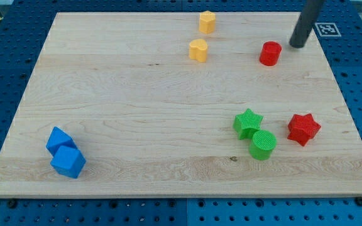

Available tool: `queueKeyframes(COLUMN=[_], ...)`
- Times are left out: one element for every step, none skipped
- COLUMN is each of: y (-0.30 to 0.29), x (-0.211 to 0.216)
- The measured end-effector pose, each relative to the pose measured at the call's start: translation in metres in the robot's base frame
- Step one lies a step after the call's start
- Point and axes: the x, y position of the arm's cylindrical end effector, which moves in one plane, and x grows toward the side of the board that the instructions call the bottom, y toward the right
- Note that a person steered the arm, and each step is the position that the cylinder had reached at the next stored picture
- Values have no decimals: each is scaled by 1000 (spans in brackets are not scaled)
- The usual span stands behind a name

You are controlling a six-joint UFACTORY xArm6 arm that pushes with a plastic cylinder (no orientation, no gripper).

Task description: Make a group of green blocksred blocks

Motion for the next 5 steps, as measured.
queueKeyframes(y=[-37, -49, -49, -55, -77], x=[7, 56, 92, 74, 75])
